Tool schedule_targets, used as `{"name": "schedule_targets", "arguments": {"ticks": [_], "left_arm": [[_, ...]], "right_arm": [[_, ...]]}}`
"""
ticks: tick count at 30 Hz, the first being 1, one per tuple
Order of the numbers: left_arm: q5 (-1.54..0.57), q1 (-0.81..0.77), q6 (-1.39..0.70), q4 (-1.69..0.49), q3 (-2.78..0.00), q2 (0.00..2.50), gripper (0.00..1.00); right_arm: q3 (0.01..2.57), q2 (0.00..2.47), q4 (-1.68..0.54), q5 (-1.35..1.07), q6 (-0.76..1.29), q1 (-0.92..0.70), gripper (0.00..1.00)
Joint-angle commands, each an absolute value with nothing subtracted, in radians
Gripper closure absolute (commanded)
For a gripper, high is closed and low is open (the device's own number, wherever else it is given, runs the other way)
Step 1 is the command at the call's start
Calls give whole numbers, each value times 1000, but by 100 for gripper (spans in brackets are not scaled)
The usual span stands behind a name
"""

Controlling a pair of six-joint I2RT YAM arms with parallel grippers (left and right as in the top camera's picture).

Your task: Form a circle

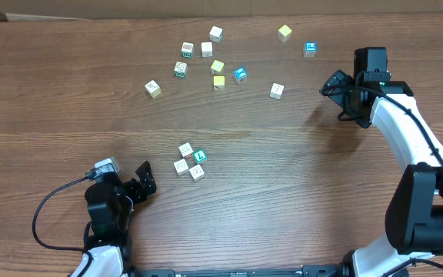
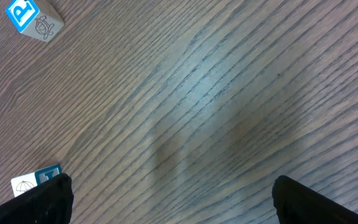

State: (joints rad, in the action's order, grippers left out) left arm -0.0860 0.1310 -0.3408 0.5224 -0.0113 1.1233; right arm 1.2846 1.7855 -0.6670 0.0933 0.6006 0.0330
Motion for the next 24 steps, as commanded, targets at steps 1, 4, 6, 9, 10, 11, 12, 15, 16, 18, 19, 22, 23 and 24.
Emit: {"name": "schedule_targets", "arguments": {"ticks": [1,4,6,9,10,11,12,15,16,18,19,22,23,24], "left_arm": [[-71,131,-355,471,-5,1051,1],[-71,131,-355,387,-5,995,0],[-71,131,-355,326,-5,957,0],[-71,131,-356,250,-5,892,0],[-71,131,-356,217,-5,851,1],[-71,131,-356,196,-5,825,0],[-71,131,-355,176,-5,802,1],[-66,131,-355,76,-5,697,1],[-62,131,-355,37,-5,655,1],[-51,131,-355,-52,-5,556,0],[-46,130,-347,-84,-5,507,0],[-51,123,-299,-76,-5,384,0],[-50,116,-289,-76,-5,347,0],[-45,107,-283,-76,-5,308,0]], "right_arm": [[1290,1776,-664,104,594,35,0],[1290,1776,-664,104,594,35,0],[1290,1776,-664,104,594,35,0],[1290,1776,-664,104,594,35,0],[1290,1776,-664,104,594,35,0],[1290,1776,-664,104,594,35,0],[1290,1776,-664,104,594,35,0],[1290,1776,-664,104,594,35,0],[1290,1776,-664,104,594,35,0],[1290,1776,-664,104,594,35,0],[1290,1776,-664,104,594,35,0],[1290,1776,-664,104,594,35,0],[1290,1776,-664,104,594,35,0],[1290,1776,-664,104,594,35,0]]}}
